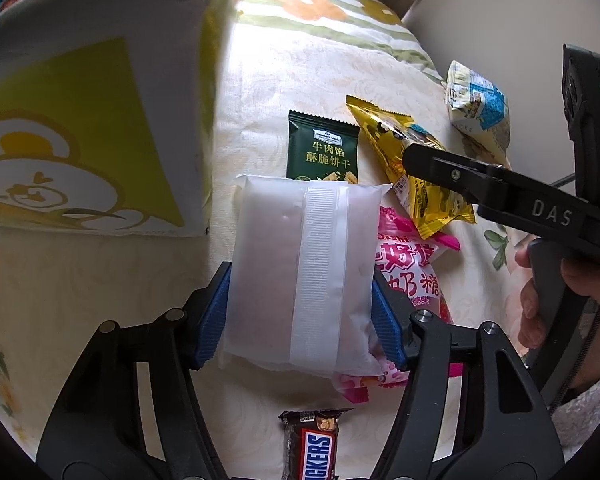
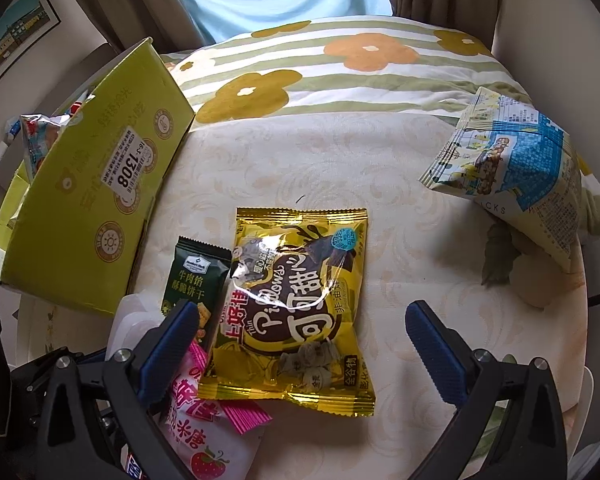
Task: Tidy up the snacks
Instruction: 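Grasp the white packet with the left tool while the right grasps the gold cookie bag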
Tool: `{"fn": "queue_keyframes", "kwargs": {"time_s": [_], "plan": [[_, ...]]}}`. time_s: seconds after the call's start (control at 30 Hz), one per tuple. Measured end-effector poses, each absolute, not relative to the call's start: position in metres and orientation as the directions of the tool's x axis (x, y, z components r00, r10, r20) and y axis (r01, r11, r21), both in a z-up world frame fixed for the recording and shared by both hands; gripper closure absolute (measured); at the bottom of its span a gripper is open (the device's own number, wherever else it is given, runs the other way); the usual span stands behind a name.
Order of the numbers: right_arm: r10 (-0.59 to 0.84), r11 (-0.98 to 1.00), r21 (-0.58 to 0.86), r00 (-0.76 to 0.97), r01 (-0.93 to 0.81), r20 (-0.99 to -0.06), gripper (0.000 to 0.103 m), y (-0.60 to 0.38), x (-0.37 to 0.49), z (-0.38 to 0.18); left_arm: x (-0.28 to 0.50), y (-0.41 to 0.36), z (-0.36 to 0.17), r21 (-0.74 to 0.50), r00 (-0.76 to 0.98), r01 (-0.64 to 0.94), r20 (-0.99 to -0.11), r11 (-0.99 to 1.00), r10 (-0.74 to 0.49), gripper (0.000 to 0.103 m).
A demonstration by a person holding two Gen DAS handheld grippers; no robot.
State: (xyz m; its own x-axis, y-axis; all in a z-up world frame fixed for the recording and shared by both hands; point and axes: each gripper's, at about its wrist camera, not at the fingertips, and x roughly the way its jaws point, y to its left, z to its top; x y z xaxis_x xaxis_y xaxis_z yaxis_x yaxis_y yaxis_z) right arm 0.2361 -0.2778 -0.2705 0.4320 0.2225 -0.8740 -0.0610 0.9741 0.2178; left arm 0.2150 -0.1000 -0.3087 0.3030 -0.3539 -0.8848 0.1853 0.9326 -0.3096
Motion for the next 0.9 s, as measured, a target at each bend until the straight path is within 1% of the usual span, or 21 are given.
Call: {"fn": "queue_keyframes", "kwargs": {"time_s": [0.13,0.17,0.23,0.3,0.37,0.43,0.5,0.67,0.9], "plan": [[0.212,0.977,0.206,0.433,-0.061,-0.876,0.002,-0.275,0.238,-0.272,0.212,-0.098,-0.305,-0.306,0.307,0.18,-0.885,0.935,-0.349,0.043],[0.209,0.977,0.201,0.426,-0.063,-0.88,0.006,-0.273,0.238,-0.273,0.212,-0.097,-0.304,-0.304,0.307,0.18,-0.886,0.936,-0.347,0.043],[0.199,0.98,0.188,0.413,-0.068,-0.889,0.01,-0.27,0.24,-0.277,0.211,-0.095,-0.302,-0.299,0.308,0.18,-0.887,0.937,-0.343,0.043],[0.199,0.98,0.187,0.411,-0.071,-0.89,0.017,-0.269,0.242,-0.28,0.21,-0.095,-0.3,-0.291,0.311,0.181,-0.889,0.939,-0.335,0.043],[0.198,0.98,0.184,0.407,-0.074,-0.892,0.028,-0.268,0.242,-0.283,0.209,-0.095,-0.298,-0.285,0.313,0.183,-0.89,0.941,-0.33,0.043],[0.196,0.981,0.181,0.404,-0.074,-0.894,0.034,-0.266,0.242,-0.286,0.21,-0.095,-0.297,-0.284,0.314,0.181,-0.89,0.941,-0.33,0.043],[0.193,0.981,0.178,0.413,-0.074,-0.89,0.035,-0.267,0.241,-0.286,0.209,-0.095,-0.296,-0.285,0.315,0.18,-0.89,0.942,-0.329,0.043],[0.209,0.978,0.197,0.419,-0.072,-0.883,0.042,-0.27,0.238,-0.284,0.209,-0.098,-0.292,-0.283,0.324,0.176,-0.888,0.943,-0.327,0.043],[0.225,0.974,0.217,0.448,-0.071,-0.865,0.043,-0.281,0.23,-0.267,0.204,-0.105,-0.277,-0.276,0.343,0.182,-0.882,0.944,-0.324,0.043]]}}
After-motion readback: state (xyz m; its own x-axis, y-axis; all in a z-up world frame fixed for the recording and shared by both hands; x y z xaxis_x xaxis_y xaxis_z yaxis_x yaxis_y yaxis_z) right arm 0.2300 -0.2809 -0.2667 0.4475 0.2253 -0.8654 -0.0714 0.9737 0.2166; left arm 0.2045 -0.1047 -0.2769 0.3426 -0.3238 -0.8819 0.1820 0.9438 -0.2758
